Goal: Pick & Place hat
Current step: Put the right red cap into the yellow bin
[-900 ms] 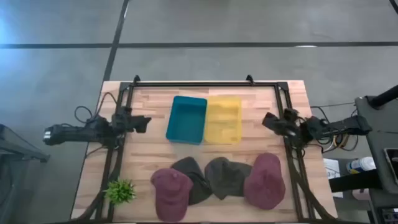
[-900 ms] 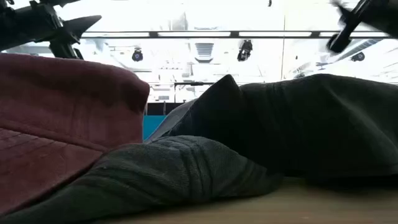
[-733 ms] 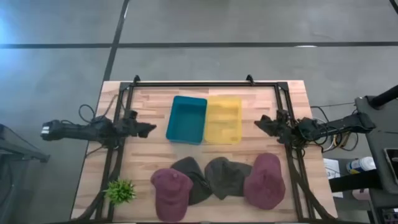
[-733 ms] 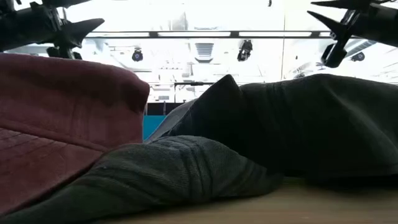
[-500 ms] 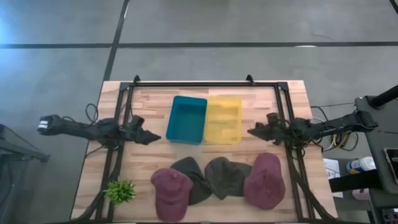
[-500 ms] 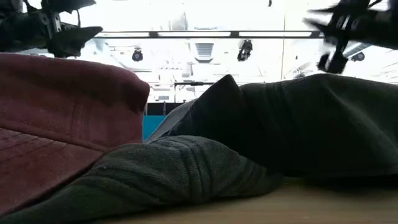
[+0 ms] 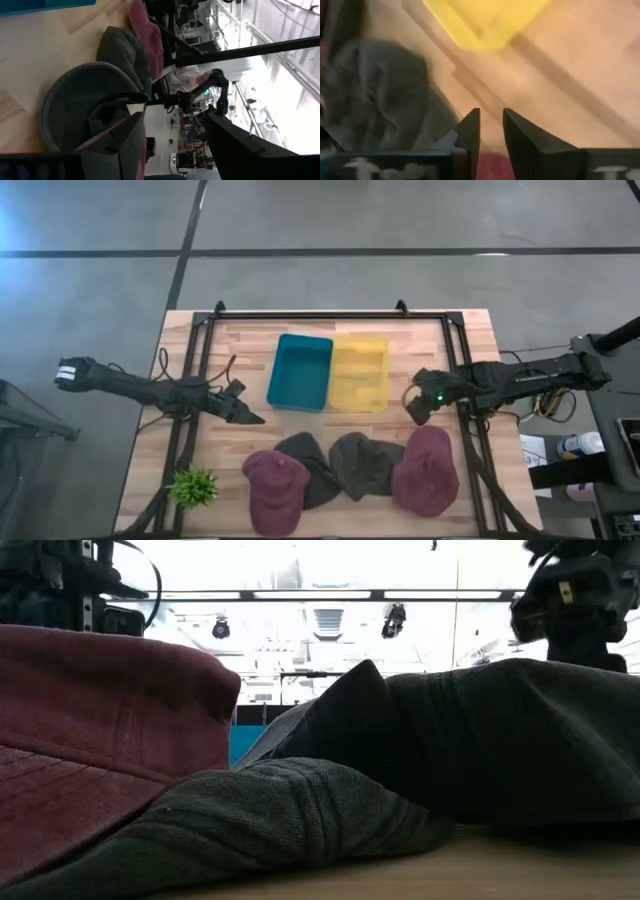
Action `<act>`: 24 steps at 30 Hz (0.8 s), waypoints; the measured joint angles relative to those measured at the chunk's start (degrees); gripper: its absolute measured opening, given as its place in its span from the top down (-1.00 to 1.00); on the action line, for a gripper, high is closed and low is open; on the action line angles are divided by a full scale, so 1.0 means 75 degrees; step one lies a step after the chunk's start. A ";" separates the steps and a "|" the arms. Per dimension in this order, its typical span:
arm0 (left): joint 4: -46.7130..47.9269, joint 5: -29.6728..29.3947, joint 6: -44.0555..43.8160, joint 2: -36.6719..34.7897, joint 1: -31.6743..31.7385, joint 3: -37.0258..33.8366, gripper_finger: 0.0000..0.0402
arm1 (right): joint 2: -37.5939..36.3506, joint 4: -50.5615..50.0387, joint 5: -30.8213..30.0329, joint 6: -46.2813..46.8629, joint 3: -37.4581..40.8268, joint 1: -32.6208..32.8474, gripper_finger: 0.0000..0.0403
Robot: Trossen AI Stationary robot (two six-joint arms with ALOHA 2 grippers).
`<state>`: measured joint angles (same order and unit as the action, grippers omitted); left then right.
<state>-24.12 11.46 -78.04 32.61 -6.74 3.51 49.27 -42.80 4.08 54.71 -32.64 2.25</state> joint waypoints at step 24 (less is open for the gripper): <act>0.0081 -0.0053 0.0236 0.0138 0.0000 0.0000 -0.03 | 0.2168 -0.1692 0.3293 -0.3859 0.0159 -0.2353 -0.10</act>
<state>-23.51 11.06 -76.27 33.65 -6.74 3.51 65.53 -55.49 28.78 25.77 -31.45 -15.40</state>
